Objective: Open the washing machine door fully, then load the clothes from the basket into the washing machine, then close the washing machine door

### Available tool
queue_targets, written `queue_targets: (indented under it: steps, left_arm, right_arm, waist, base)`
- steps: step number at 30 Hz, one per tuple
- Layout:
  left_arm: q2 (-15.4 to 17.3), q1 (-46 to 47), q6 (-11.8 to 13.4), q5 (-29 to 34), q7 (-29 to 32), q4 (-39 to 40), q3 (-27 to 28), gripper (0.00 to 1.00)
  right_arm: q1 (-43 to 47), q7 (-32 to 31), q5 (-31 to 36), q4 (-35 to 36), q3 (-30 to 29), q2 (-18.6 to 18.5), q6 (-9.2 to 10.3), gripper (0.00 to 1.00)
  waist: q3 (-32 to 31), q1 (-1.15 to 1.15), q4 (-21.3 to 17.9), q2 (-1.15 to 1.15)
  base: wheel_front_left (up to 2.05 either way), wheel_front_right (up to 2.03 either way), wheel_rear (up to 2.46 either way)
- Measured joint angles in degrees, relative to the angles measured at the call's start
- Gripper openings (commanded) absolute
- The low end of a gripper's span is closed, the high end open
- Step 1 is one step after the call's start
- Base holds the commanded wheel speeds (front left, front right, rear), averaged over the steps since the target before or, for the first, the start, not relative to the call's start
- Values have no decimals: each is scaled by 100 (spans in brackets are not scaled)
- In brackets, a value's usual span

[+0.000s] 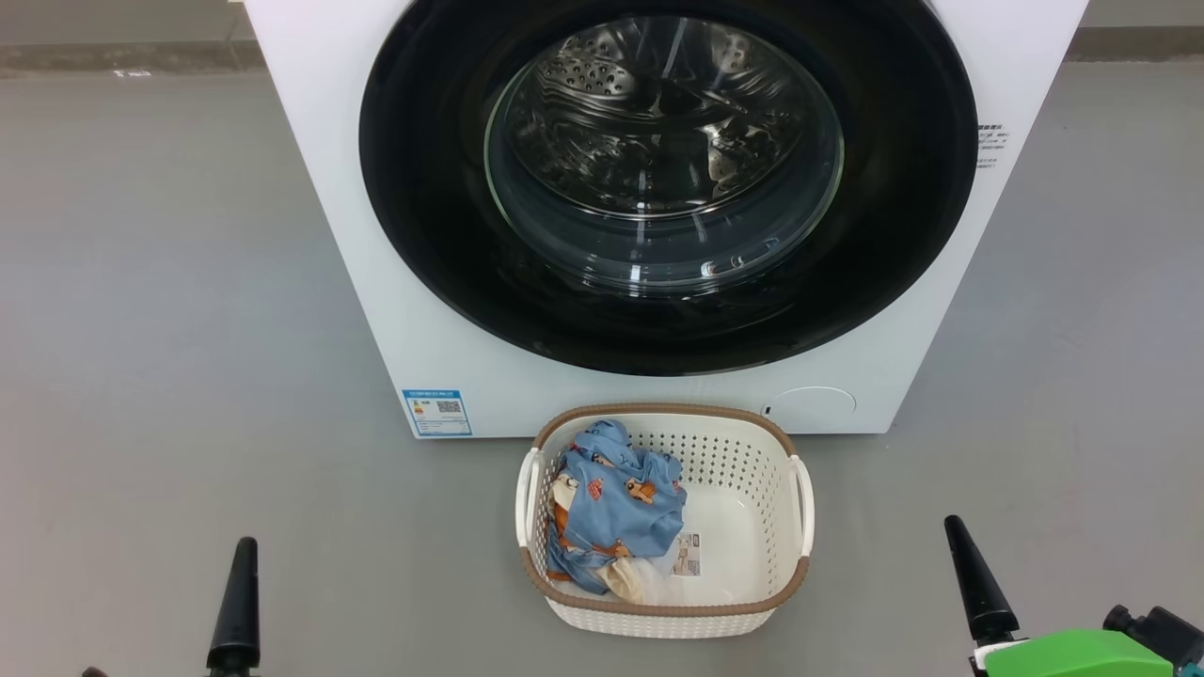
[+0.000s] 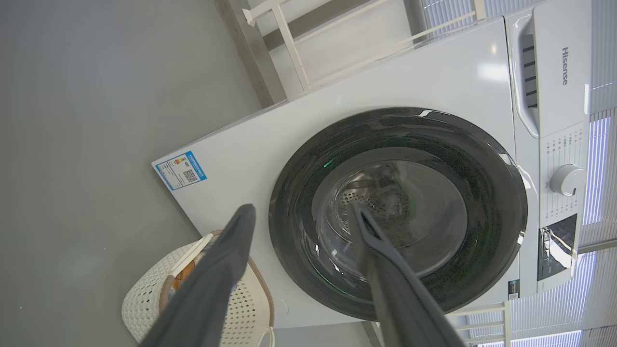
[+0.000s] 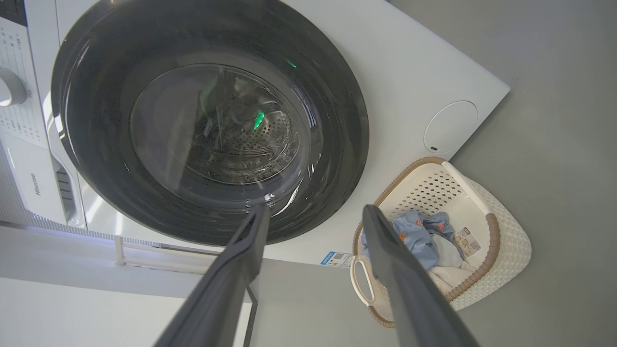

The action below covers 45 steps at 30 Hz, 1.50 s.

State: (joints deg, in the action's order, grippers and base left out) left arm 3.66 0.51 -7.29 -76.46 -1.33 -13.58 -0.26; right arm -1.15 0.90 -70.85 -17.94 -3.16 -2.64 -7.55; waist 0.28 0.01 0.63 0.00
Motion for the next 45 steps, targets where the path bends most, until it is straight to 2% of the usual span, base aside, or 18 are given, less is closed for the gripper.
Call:
queue_targets:
  steps: [3, 45]
  left_arm:
    - [2, -1, 0, 36, -11, 13, -8, 100]
    - [356, -146, 0, 2944, -660, 405, -534, 100]
  right_arm:
    - [0, 25, 66, 4, 19, 1, 0, 100]
    - [6, 688, 3210, 142, 248, -102, 0, 100]
  waist:
    - [0, 0, 1, 0]
    - [-9, 0, 34, 0]
  base:
    - [0, 0, 0]
    - [0, 0, 0]
